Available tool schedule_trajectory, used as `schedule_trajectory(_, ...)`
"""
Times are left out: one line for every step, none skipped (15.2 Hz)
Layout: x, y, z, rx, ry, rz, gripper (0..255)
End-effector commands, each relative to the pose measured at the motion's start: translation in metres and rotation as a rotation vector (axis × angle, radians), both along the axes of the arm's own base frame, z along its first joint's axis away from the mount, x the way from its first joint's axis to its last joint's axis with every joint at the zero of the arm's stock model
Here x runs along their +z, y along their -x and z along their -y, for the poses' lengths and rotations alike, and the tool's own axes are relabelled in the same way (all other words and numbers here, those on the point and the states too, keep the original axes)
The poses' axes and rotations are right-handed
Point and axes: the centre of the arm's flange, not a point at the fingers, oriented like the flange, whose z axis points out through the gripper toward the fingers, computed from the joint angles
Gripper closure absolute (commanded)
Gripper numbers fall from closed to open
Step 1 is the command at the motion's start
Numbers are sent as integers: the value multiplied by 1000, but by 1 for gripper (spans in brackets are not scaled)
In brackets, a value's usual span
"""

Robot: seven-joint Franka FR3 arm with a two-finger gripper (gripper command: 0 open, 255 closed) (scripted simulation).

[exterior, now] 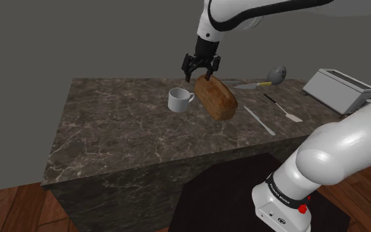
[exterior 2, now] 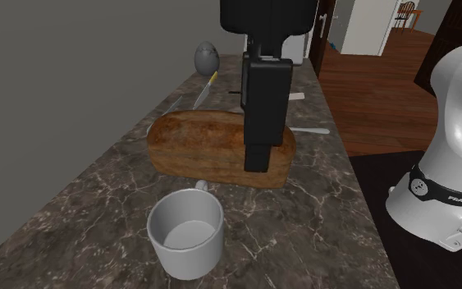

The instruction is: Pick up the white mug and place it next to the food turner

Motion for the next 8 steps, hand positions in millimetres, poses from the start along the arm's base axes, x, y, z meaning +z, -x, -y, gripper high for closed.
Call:
schedule_trajectory(-18, -19, -11, -1, 11, -4, 0)
schedule_trajectory(-26, -28, -16, -1, 16, -7, 0)
schedule_trajectory(-35, -38, -21, -1, 22, -9, 0)
schedule_trajectory(-43, -47, -27, -1, 28, -12, 0)
schedule_trajectory(-52, -57, -32, -2, 33, -15, 0)
schedule_trajectory(-61, -66, -37, -2, 39, -17, 0)
schedule_trajectory(-69, -76, -41, -2, 44, -20, 0)
schedule_trajectory(-78, -85, -46, -3, 50, -23, 0)
